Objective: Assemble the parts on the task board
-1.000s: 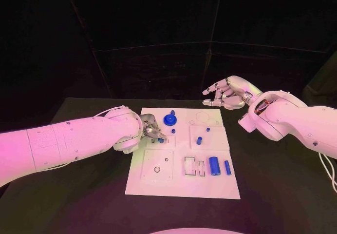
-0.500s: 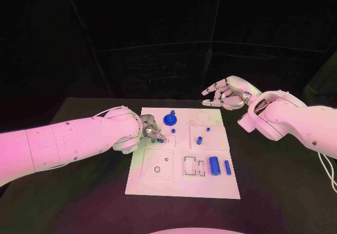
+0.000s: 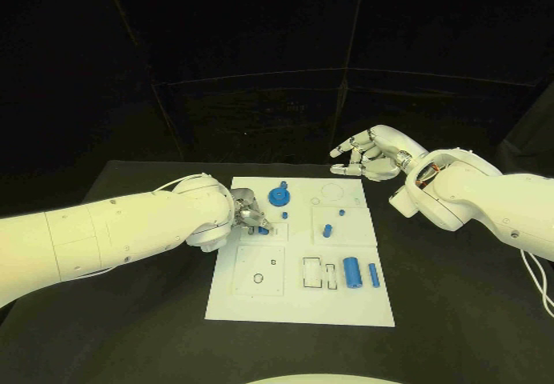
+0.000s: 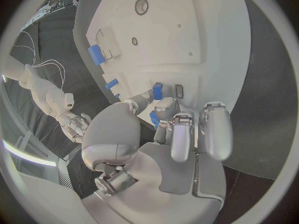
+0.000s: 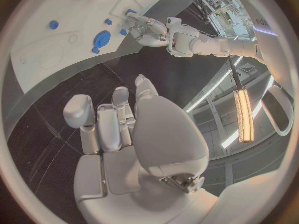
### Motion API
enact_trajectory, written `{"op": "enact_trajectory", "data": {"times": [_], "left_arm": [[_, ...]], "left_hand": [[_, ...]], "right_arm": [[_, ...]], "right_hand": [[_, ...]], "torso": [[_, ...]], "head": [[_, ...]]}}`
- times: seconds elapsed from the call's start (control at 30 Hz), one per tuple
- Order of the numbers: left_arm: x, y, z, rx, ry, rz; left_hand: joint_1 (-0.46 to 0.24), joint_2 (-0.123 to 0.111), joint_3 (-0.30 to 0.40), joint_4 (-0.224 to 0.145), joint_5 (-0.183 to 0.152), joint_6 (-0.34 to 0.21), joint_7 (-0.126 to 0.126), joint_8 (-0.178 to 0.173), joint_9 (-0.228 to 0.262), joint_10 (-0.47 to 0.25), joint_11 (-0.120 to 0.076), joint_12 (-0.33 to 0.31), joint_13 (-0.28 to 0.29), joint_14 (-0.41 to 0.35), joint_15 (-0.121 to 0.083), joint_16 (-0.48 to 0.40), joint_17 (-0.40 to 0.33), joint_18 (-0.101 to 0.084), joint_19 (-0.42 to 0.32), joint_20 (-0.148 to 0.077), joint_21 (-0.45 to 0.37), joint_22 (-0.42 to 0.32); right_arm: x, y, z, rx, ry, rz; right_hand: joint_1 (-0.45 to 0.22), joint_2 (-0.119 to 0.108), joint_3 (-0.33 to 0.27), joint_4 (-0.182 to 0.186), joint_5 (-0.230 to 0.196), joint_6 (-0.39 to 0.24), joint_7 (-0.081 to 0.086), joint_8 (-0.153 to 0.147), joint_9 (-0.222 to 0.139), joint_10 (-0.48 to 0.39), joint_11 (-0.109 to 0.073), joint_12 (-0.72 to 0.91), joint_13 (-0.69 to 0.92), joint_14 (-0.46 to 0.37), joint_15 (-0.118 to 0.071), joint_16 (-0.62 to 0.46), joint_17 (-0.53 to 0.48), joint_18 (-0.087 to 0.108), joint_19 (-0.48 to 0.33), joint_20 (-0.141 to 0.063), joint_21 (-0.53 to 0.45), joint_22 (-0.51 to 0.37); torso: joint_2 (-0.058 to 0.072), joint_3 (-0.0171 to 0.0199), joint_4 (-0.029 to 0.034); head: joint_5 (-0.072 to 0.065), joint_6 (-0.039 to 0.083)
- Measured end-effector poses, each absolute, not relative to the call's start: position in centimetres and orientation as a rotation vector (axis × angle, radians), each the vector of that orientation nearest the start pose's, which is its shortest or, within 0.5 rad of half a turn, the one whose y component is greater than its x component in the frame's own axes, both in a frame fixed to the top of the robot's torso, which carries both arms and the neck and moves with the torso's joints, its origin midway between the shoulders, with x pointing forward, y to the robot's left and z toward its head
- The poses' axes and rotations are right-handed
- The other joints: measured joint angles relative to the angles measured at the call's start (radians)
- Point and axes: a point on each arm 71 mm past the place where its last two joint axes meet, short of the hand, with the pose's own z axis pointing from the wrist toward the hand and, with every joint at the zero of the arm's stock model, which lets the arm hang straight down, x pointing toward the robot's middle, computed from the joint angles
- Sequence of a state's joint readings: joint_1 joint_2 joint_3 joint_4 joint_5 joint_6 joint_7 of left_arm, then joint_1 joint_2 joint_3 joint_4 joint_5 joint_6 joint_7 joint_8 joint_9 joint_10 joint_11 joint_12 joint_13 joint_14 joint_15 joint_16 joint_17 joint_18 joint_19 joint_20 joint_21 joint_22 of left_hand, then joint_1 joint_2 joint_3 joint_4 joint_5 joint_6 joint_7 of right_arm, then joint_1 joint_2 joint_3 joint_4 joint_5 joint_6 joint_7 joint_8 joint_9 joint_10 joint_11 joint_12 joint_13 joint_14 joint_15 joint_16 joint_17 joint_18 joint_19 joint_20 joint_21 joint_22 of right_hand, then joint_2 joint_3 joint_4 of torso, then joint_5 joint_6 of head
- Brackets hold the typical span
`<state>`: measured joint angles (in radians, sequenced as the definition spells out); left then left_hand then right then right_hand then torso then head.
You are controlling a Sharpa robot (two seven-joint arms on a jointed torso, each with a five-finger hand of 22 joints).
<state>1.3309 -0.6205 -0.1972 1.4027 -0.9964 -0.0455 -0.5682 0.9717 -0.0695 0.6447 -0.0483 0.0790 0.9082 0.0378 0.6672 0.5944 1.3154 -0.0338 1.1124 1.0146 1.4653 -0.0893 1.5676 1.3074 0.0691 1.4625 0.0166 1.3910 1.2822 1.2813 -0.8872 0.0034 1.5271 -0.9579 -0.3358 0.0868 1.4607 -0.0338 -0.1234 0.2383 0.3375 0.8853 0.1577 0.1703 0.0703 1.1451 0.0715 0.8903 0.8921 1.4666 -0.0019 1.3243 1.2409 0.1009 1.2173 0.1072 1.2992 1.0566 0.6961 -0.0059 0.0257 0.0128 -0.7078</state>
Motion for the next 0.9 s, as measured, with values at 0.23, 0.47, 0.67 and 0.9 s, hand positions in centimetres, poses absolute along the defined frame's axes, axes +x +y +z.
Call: {"op": "enact_trajectory", "data": {"times": [0.23,0.47,0.67,0.9], "left_arm": [[50.4,14.78,-21.79,-0.211,2.241,-0.38],[50.58,14.71,-21.81,-0.21,2.247,-0.371],[50.71,14.52,-21.87,-0.207,2.252,-0.365],[50.76,14.34,-22.0,-0.204,2.257,-0.361]], "left_hand": [[-0.029,-0.006,0.009,-0.009,0.0,0.007,-0.004,0.001,-0.002,0.004,-0.004,0.01,0.007,0.0,0.0,0.0,0.0,0.0,0.0,0.0,0.005,0.011],[-0.041,-0.006,-0.007,0.01,0.003,0.012,-0.01,0.004,-0.003,0.006,-0.005,0.011,0.009,0.0,0.0,0.0,0.0,0.0,0.0,0.0,0.009,0.016],[-0.061,-0.001,-0.021,0.026,0.003,0.019,-0.01,0.003,-0.005,0.005,-0.006,0.015,0.012,0.0,0.0,0.0,0.0,0.0,0.0,0.0,0.013,0.025],[-0.098,-0.005,-0.052,0.063,0.003,0.029,-0.011,0.004,-0.004,0.016,-0.009,0.028,0.02,0.004,-0.004,0.0,0.0,0.0,0.0,0.0,0.024,0.026]], "right_arm": [[50.17,-21.92,-12.45,0.215,1.569,0.996],[50.17,-21.84,-12.47,0.213,1.571,0.998],[50.15,-21.81,-12.47,0.212,1.572,0.998],[50.14,-21.79,-12.47,0.212,1.573,0.999]], "right_hand": [[0.0,0.0,0.0,0.0,0.0,0.0,0.0,0.0,0.0,0.0,0.0,0.0,0.0,0.0,0.0,0.0,0.0,0.0,0.0,0.0,0.0,0.0],[0.0,0.0,0.0,0.0,0.005,0.0,0.0,0.0,0.0,0.0,0.0,0.0,0.0,0.0,0.0,0.0,0.001,0.0,0.0,0.0,0.0,0.0],[0.0,0.0,0.0,0.0,0.005,0.0,0.0,0.0,0.0,0.0,0.0,0.0,0.0,0.0,0.0,0.0,0.001,0.0,0.0,0.0,0.0,0.0],[0.0,0.0,0.0,0.0,0.005,0.0,0.0,0.0,0.0,0.0,0.0,0.0,-0.004,0.0,0.0,0.0,0.001,0.0,0.0,0.0,0.0,0.0]], "torso": [[0.0,0.0002,0.0],[0.0,0.0006,0.0],[0.0,0.0006,0.0],[0.0,0.0006,-0.0006]], "head": [[0.0,-0.001],[-0.004,-0.002],[-0.005,-0.002],[-0.007,-0.003]]}}
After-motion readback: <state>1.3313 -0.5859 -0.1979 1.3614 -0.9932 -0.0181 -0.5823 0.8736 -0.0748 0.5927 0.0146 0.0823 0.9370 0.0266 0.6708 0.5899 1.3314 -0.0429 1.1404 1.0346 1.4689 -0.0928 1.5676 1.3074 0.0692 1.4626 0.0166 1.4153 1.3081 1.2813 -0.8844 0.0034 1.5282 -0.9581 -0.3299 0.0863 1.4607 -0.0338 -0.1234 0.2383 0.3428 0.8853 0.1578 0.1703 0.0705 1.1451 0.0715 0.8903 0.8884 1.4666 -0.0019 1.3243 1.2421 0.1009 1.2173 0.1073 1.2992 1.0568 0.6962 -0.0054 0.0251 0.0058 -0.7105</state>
